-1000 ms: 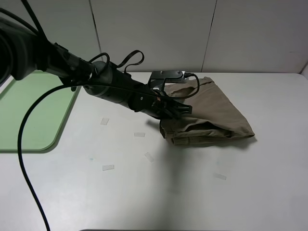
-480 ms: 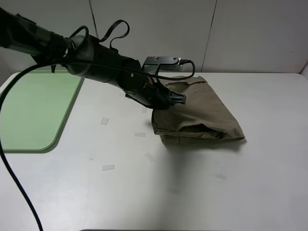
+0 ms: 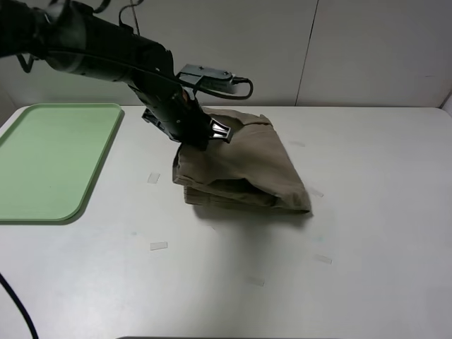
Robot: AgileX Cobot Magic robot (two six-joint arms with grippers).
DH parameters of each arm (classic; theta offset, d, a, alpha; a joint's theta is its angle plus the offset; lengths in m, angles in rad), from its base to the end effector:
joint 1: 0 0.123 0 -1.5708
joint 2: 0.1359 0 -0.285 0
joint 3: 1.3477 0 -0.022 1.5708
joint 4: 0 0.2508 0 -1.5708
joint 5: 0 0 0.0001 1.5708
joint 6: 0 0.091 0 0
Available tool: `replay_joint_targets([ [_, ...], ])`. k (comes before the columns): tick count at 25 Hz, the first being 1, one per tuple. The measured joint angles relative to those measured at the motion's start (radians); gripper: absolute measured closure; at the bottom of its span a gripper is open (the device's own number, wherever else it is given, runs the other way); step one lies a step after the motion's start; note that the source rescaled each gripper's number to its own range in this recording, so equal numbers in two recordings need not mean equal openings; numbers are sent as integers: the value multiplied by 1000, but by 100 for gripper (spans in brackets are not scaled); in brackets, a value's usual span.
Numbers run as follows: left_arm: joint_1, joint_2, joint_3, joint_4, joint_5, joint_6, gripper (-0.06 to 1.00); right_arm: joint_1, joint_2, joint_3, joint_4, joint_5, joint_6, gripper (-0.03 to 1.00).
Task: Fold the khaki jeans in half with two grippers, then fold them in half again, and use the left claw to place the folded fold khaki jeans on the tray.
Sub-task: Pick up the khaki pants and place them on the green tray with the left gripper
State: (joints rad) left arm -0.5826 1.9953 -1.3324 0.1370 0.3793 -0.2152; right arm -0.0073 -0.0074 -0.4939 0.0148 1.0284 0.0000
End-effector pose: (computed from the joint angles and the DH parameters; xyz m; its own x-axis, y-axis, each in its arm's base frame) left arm 0.3587 -0.2308 0.1722 -0.7235 0.3718 -0.5816 0.4633 0.8861 -0.0099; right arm -0.0040 0.0012 0.2782 -0.4258 0.0107 -0.9047 -0.0009 0.9999 0.0123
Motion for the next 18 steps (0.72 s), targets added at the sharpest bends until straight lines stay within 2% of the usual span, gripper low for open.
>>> replay_joint_targets([
  [9,125,-132,0,154,189,8,85,0,0,0,0,0,0,-3],
  [18,300,-189,0,170,309,168,85,0,0,0,0,0,0,-3],
])
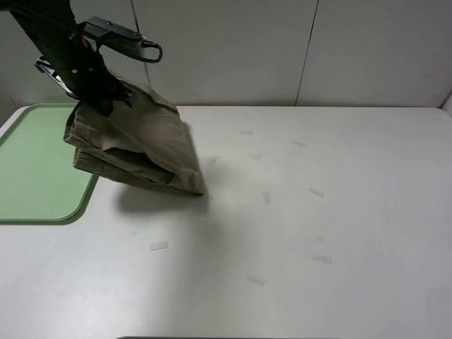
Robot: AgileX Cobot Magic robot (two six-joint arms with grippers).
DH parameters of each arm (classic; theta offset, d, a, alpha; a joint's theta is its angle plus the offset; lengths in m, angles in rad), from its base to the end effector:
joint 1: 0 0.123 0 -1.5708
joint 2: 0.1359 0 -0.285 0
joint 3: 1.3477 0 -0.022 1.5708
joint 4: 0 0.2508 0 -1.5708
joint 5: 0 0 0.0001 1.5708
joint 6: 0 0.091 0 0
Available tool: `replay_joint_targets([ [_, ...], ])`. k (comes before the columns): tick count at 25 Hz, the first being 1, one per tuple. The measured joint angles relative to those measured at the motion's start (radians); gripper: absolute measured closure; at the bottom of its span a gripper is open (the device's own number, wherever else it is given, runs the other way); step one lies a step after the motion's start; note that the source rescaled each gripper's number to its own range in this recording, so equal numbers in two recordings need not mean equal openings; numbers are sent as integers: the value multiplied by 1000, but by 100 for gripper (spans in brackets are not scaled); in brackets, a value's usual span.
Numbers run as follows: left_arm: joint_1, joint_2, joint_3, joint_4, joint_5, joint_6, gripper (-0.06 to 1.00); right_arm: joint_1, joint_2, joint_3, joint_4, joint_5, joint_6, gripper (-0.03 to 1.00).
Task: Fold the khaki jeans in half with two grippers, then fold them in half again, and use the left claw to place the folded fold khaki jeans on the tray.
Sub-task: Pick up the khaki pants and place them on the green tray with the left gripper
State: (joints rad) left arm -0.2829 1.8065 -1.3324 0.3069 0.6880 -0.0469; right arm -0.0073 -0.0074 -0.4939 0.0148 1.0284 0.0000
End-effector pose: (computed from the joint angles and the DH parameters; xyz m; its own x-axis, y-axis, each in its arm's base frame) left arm 0.3777 -0.0916 0.2367 -0.7831 0.4239 -0.4550 0.3392 0.9044 0.2587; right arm -0.0040 0.0012 0.2782 -0.4258 0.0107 -0.9047 -0.0009 0.9999 0.0123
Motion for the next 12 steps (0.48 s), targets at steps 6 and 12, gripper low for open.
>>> replay_joint_targets([
  [6,133,0,0,-1,15,122,85,0,0,0,1,0,0,-3],
  [12,283,0,0,-1,7,216,85,0,0,0,2,0,0,-3],
])
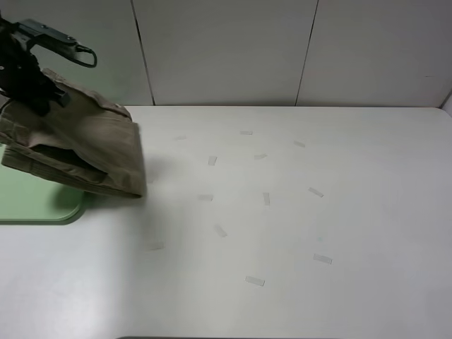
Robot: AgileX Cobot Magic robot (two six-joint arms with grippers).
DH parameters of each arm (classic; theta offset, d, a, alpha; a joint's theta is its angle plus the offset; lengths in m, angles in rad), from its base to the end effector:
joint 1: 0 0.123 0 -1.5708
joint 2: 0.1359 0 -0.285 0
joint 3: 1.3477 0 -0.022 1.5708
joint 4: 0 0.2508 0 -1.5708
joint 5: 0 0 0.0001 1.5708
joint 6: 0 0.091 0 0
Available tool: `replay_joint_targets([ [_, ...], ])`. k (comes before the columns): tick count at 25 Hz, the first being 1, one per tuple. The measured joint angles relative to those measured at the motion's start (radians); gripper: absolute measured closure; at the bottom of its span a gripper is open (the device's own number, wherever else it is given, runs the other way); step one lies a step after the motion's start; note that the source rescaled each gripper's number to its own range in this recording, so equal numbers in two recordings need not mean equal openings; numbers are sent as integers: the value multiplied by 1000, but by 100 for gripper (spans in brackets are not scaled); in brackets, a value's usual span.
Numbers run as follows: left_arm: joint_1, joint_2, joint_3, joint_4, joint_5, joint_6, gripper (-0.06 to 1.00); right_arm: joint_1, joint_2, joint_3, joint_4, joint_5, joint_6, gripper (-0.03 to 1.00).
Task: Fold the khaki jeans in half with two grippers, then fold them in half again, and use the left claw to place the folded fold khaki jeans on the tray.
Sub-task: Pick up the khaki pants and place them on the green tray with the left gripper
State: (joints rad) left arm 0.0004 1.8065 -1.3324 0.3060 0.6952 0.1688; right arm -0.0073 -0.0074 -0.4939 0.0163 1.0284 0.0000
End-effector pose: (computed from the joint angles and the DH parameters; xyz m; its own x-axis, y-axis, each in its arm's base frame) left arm 0.3877 0.0177 0.2364 -0.8382 0.3879 -0.3834 0.2578 0.9012 0.3483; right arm -0.0040 0.0013 0.2782 -0.4258 0.0115 -0.9047 -0.0017 0.9999 0.0136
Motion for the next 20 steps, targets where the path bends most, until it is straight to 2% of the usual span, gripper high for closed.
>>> replay_joint_targets([
  [5,116,8,0,0,-51,10,85,0,0,0,0,0,0,-3],
  [9,176,35,0,1,-121,38,85,0,0,0,1,0,0,-3],
  [20,203,119,0,14,-296,279,85,0,0,0,1,0,0,-3],
])
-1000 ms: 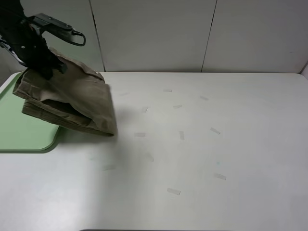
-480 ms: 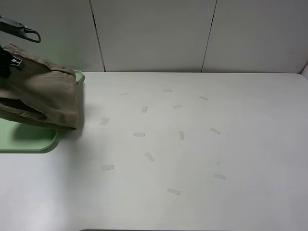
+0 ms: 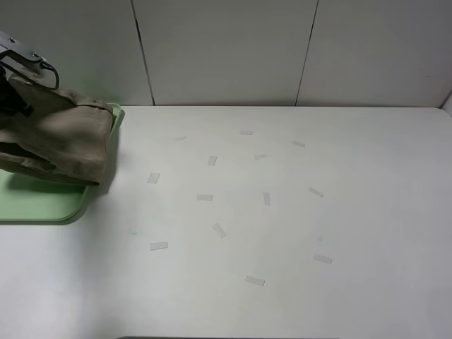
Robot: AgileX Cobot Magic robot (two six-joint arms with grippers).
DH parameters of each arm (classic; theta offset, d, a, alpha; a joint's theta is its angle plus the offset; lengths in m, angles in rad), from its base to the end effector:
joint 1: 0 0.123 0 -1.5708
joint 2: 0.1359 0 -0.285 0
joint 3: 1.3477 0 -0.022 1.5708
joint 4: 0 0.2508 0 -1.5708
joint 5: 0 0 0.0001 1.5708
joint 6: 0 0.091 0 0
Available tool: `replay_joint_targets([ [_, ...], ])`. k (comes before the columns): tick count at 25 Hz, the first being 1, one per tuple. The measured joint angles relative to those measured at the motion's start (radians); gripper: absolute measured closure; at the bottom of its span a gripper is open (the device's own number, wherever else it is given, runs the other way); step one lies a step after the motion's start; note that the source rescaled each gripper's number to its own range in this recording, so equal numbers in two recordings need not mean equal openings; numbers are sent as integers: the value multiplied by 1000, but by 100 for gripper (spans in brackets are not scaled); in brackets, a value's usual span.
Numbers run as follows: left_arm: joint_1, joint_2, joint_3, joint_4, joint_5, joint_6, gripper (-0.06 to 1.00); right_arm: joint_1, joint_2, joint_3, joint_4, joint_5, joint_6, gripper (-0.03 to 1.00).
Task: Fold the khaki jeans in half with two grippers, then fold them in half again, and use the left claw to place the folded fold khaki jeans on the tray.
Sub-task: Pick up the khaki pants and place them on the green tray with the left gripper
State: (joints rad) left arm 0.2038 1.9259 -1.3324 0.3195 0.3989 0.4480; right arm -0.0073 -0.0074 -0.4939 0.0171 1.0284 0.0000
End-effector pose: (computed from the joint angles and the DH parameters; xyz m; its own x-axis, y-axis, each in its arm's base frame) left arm 0.4104 0.0962 0.2019 -0.7457 0.5322 -0.4008 0.3107 0.8100 0.4974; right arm -0.0040 0.0014 0.2782 -0.4258 0.0119 -0.9047 -0.0022 0.9999 0.0142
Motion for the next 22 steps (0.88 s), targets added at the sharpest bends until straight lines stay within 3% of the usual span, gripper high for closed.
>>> replay_joint_targets([
  [19,106,24,1,4,-15,15,84,0,0,0,0,0,0,-3],
  [21,107,24,1,5,-15,15,77,0,0,0,0,0,0,-3],
  [22,109,24,1,9,-17,16,67,0,0,0,0,0,0,-3],
])
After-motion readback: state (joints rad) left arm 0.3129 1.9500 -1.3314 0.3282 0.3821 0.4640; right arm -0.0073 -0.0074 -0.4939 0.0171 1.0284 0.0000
